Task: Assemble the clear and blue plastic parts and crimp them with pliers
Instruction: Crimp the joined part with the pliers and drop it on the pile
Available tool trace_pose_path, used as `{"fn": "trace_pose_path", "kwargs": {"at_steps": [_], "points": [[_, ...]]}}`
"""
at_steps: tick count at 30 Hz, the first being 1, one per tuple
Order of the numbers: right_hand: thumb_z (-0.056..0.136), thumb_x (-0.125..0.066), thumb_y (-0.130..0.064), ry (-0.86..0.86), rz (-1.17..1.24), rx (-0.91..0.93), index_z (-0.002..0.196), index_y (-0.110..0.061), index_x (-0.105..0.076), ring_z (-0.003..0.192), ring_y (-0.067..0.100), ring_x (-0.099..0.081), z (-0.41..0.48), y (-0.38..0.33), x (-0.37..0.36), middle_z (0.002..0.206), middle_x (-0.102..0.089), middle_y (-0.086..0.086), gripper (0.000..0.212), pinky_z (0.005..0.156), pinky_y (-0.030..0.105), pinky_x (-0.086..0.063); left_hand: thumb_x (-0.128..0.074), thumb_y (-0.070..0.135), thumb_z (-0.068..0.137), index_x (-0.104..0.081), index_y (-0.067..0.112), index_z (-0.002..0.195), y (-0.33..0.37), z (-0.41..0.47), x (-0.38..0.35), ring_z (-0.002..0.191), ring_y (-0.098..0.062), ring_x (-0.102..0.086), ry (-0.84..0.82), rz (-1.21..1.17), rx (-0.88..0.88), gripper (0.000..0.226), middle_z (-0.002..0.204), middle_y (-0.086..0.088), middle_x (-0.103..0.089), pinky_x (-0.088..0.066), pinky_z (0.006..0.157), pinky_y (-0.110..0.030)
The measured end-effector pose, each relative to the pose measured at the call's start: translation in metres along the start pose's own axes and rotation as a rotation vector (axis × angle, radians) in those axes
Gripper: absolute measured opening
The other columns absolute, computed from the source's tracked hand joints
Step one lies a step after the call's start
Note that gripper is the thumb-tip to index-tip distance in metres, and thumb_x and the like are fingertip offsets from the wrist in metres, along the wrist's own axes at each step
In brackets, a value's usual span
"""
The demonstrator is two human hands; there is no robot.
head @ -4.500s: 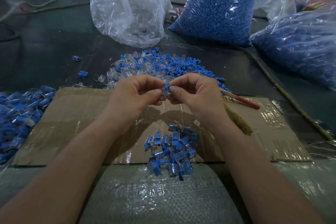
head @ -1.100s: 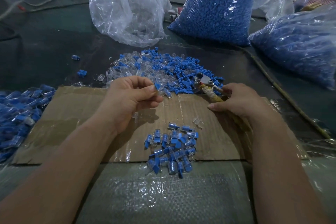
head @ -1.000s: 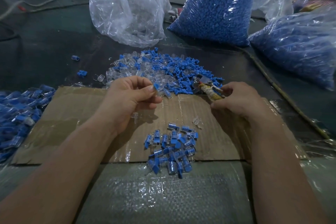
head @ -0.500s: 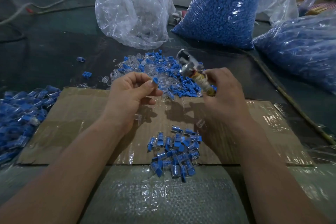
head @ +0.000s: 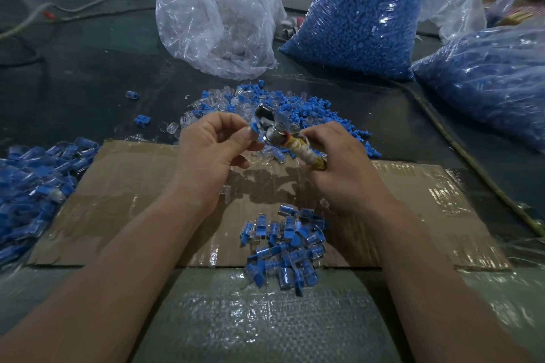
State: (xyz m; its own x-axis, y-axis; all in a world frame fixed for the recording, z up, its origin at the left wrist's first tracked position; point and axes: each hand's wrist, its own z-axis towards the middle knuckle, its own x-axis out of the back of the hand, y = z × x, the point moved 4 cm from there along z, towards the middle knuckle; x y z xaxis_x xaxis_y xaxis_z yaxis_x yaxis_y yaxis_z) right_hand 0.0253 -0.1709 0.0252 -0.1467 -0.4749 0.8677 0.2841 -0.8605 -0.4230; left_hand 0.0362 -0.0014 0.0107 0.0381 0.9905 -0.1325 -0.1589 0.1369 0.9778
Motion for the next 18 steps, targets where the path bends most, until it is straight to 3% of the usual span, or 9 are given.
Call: {"fn": "trace_pose_path", "kwargs": {"at_steps": [7, 18], "points": [[0.081, -0.063, -0.009, -0.042, -0.009, -0.011, 0.107, -0.014, -0.054, 0.082, 0.006, -0.035, -0.0007, -0.0018, -0.0011, 0.086, -0.037, -0.011, 0.028, 0.066, 0.006, -0.027, -0.058, -0.002, 0.085, -0.058, 0.009, 0.081, 0.0032, -0.0016, -0.0011, 0.062, -0.003, -0.065, 0.007, 0.047, -0.025, 0.012, 0.064, 0.005, -0.066, -0.05, 0.051, -0.016], [0.081, -0.065, -0.015, -0.04, -0.07, 0.011, 0.086, -0.023, -0.048, 0.067, 0.001, -0.037, -0.0034, -0.0097, 0.0027, 0.075, -0.041, -0.013, 0.02, 0.06, 0.01, -0.024, -0.058, -0.003, 0.086, -0.056, 0.015, 0.076, 0.009, -0.0052, -0.0031, 0.056, 0.002, -0.059, 0.006, 0.233, -0.156, 0.02, 0.07, 0.001, -0.061, -0.048, 0.052, -0.012]]}}
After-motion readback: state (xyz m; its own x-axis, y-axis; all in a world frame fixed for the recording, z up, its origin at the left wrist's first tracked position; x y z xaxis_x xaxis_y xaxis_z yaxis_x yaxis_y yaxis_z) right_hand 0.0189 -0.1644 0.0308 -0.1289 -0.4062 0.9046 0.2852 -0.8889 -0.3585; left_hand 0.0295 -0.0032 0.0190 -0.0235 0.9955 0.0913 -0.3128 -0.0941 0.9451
